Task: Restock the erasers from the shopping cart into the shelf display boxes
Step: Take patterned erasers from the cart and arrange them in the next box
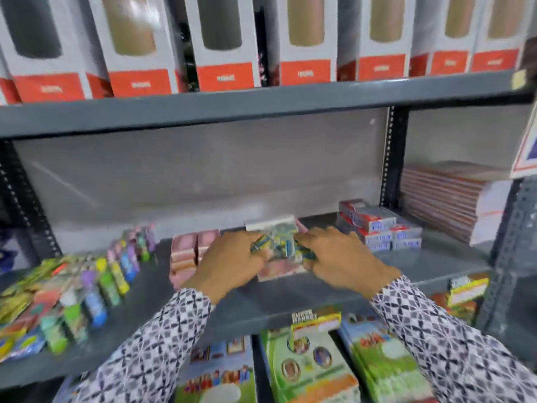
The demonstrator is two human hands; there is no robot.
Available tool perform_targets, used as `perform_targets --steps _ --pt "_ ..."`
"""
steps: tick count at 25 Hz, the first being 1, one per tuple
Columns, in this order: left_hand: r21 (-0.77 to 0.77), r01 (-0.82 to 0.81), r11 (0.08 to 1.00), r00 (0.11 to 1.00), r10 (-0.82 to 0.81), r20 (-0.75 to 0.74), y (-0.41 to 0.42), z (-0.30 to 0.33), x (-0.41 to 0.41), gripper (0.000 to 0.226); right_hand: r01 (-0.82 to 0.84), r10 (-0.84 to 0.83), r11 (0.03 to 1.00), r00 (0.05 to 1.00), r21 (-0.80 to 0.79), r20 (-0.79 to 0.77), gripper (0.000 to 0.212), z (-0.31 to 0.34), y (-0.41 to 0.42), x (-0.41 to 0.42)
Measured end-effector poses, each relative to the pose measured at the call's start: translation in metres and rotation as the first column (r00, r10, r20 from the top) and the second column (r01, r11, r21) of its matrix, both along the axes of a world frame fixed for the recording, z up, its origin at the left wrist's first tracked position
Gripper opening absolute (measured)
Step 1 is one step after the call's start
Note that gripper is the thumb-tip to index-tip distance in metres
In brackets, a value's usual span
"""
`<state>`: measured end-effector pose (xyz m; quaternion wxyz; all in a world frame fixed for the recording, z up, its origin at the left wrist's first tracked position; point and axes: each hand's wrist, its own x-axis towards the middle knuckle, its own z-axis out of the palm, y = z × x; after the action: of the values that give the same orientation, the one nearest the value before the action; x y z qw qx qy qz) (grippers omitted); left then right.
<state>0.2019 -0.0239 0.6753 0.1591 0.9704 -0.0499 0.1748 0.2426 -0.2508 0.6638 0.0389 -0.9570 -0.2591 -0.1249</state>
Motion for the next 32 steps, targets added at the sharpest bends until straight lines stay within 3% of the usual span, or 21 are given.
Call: perform_targets --steps 4,8,12,15,19,21,23,25,28,32 --pt "0.222 -0.138 0.965 0.972 0.174 -0.155 -0.022 -0.005 0.069 0.050 -0.045 0.029 0.992 0.991 -0.116 -0.131 0.050 0.001 -0.002 0.056" --pt "0.142 -0.188 0.972 0.962 0.211 -0.173 -0.022 -0.022 0.086 0.063 -0.122 0.097 0.989 0.960 -0.079 -0.262 0.054 -0.009 -0.001 0.076" --pt "-0.002 -0.166 0.986 0.938 0.157 -0.309 0.000 -0.026 0.081 0.055 -0.226 0.245 0.968 0.944 0.106 -0.222 0.041 -0.016 0.001 0.083" --pt "-0.019 -0.232 0.972 0.954 0.224 -0.201 -0.007 -0.031 0.079 0.062 -0.230 0.256 0.955 0.958 0.186 -0.129 0.043 -0.019 0.006 0.083" --pt "0.153 -0.300 0.942 0.952 0.307 -0.024 -0.020 -0.037 0.076 0.073 -0.205 0.230 0.964 0.962 0.170 -0.145 0.042 -0.023 0.004 0.085" --pt "0.138 -0.256 0.957 0.966 0.249 0.066 -0.015 -0.041 0.074 0.054 -0.178 0.207 0.954 0.973 0.241 -0.104 0.040 -0.021 0.003 0.092" --pt "0.113 -0.111 0.987 0.991 0.101 0.092 -0.011 -0.044 0.074 0.032 -0.155 0.173 0.926 0.985 0.345 -0.022 0.030 -0.021 0.008 0.109" --pt "0.104 -0.002 0.995 1.000 0.000 0.015 -0.014 -0.046 0.074 0.031 -0.149 0.179 0.928 0.982 0.342 -0.058 0.029 -0.019 0.021 0.123" --pt "0.082 0.003 0.997 0.994 0.006 -0.109 -0.017 -0.049 0.077 0.036 -0.154 0.179 0.974 0.973 0.167 -0.146 0.030 -0.020 0.032 0.135" --pt "0.058 0.031 0.998 0.985 -0.021 -0.173 -0.011 -0.046 0.081 0.043 -0.143 0.168 0.974 0.976 0.175 -0.137 0.037 -0.018 0.018 0.142"
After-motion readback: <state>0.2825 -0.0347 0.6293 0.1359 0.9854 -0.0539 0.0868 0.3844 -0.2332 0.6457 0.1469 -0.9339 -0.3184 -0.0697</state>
